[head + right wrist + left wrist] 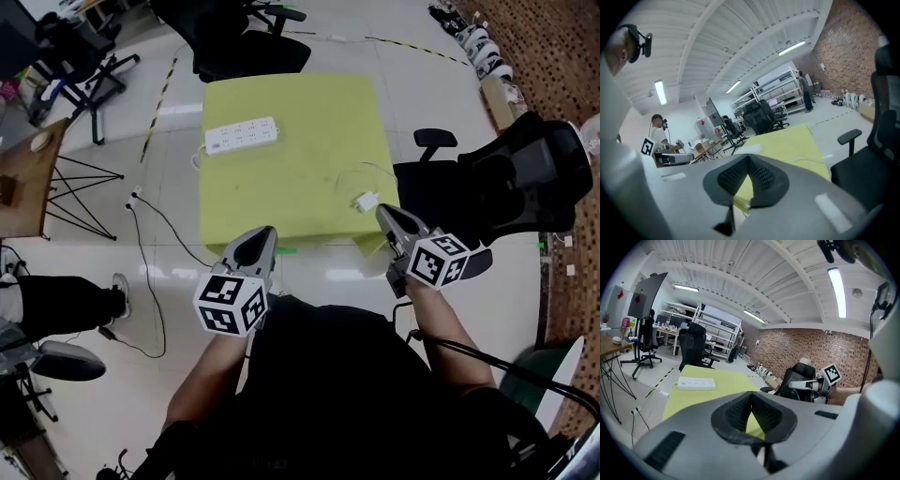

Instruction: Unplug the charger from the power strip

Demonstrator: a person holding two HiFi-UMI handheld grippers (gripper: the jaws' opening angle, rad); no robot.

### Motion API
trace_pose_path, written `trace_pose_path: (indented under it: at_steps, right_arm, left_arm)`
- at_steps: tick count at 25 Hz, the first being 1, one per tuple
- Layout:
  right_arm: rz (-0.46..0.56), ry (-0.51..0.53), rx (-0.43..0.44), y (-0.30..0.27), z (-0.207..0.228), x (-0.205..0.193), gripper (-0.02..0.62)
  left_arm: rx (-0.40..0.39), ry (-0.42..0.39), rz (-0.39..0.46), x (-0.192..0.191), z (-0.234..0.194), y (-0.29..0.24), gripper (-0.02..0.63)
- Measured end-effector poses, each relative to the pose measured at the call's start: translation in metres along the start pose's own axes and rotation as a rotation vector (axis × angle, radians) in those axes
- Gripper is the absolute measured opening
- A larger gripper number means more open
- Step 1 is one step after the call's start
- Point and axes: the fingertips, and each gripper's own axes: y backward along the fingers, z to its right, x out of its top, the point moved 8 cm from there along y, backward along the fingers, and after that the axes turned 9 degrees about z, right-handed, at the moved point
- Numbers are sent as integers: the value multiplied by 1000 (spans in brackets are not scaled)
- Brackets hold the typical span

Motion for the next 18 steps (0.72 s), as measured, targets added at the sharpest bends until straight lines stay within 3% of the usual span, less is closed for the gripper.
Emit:
trace_pose_path:
  at_steps: [6,12,18]
  right_arm:
    - [27,150,109,65,-18,13,2]
    - [10,111,153,116,-12,-10,2]
    - [-5,156,244,130,-23,-25,0]
  left_arm:
    - [55,18,47,-18,58,11,6]
    - [80,0,64,-36,117,32,6]
    - [140,-6,64,-52,141,51,6]
